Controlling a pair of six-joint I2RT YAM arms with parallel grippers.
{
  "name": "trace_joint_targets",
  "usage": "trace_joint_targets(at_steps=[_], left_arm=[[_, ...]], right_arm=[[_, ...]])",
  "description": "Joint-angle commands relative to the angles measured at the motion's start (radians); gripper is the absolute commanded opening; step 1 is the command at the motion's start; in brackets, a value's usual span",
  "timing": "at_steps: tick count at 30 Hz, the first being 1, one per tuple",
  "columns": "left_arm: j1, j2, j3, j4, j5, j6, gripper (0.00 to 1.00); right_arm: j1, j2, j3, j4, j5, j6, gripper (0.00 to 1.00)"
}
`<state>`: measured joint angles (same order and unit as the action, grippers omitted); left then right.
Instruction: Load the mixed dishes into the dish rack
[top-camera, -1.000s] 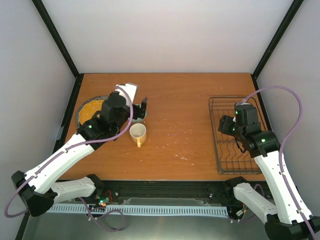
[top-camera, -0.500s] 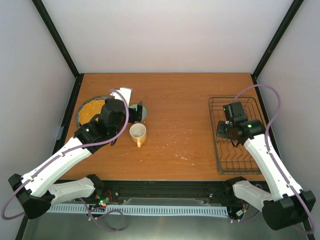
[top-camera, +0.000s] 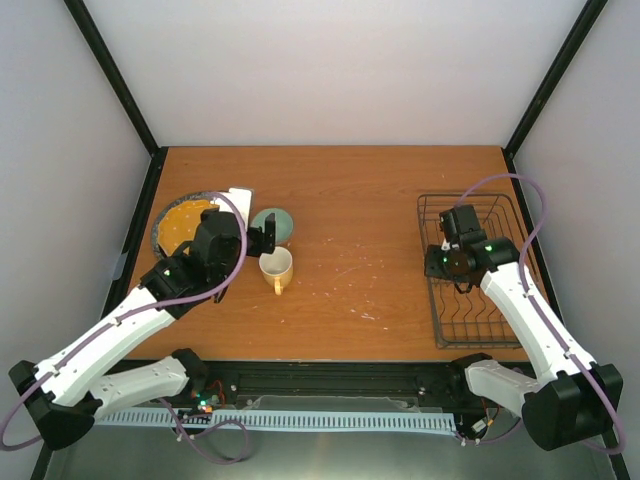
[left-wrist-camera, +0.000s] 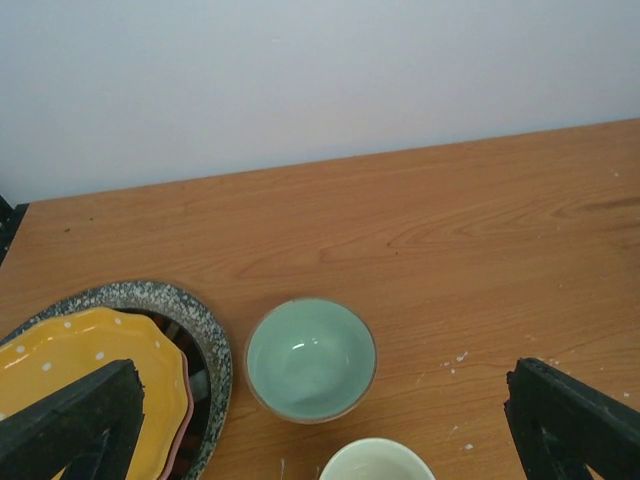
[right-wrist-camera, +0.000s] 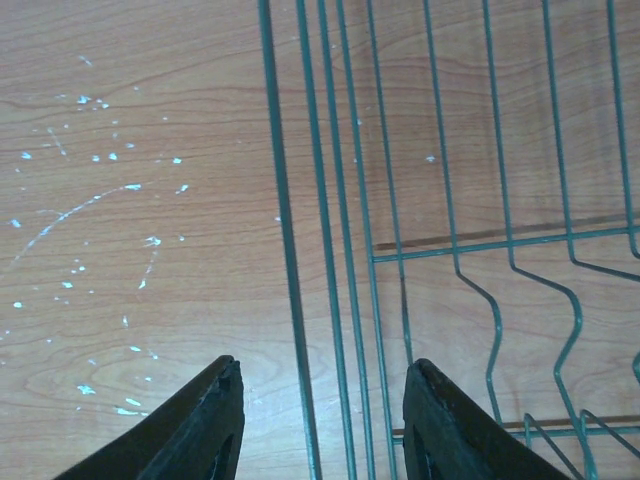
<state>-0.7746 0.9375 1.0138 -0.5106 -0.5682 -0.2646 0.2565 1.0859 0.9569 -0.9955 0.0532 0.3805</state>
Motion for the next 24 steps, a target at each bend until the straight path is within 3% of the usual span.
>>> trace_joint_targets(at_steps=[1,13,24], left_arm=[[-0.012,0.010,-0.020,0.029,0.005,-0.026,1.00],[-0.012,0.008,-0.034,0.030,0.005,-0.040,1.00],[-0.012,-0.035,-0.049,-0.003,-0.016,-0.053,1.00]], right_arm=[[-0.007,-0.023,0.019,0.025,-0.046,-0.014,0.44],[0.001,0.040,-0.038,0.093,-0.097,-0.038,0.43],[0.124,0.191,-0.018,0.139,-0.018,-0.016,0.42]])
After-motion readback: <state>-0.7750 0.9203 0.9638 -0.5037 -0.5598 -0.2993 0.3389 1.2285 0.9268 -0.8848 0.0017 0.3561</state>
